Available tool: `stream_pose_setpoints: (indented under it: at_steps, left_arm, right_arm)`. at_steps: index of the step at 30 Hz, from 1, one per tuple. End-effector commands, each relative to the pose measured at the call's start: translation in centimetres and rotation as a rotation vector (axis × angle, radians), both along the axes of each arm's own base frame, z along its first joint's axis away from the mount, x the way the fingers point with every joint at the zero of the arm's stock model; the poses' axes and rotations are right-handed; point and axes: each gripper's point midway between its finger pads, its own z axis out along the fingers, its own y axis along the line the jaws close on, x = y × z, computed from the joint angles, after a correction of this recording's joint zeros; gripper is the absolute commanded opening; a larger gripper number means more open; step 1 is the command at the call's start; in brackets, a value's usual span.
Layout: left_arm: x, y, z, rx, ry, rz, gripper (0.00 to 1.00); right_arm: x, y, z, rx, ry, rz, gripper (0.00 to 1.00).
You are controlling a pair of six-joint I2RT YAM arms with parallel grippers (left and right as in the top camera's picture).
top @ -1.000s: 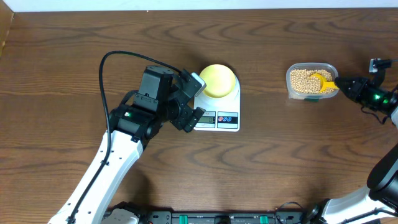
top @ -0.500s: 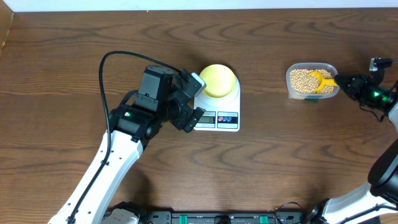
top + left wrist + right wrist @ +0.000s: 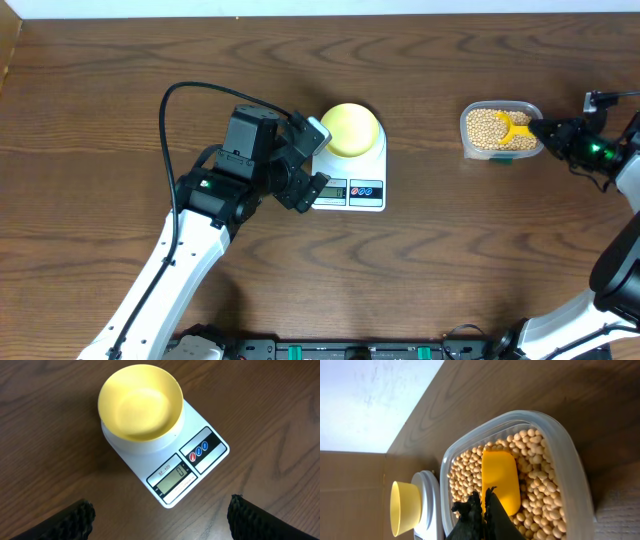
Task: Scoop item into bowl and weigh 50g on scale
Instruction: 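Drag the yellow scoop through the soybeans to fill it, right gripper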
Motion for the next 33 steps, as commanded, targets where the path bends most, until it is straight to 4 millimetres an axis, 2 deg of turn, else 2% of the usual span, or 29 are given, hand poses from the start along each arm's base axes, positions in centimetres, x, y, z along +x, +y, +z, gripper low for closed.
stream_pose_setpoints:
  at_steps: [1,13,18,27,33]
  left_arm:
    - [-0.2,0.0,0.2,0.005,-0.015,-0.014,0.87]
    - [-0.2,0.0,0.2,0.005,-0.015,-0.014,0.87]
    - [-0.2,0.0,0.2,0.005,-0.015,-0.014,0.87]
    - [-0.2,0.0,0.2,0.005,-0.015,-0.014,0.87]
    - [-0.2,0.0,0.2,0.005,-0.015,-0.014,0.87]
  right_arm:
    - [0.3,1.4,-1.5,0.019,0.054,0.009,0.01]
    - [0.5,1.3,-1.4,0.031,0.061,-0.007,0.01]
    - [0.4,0.5,-1.3,0.04,0.064,-0.031,0.01]
    - [0.4,-0.4,0.8,0.125,-0.022,-0.018,0.01]
    - [0.3,-0.6,1.1,0.142,-0.034,-0.014,0.01]
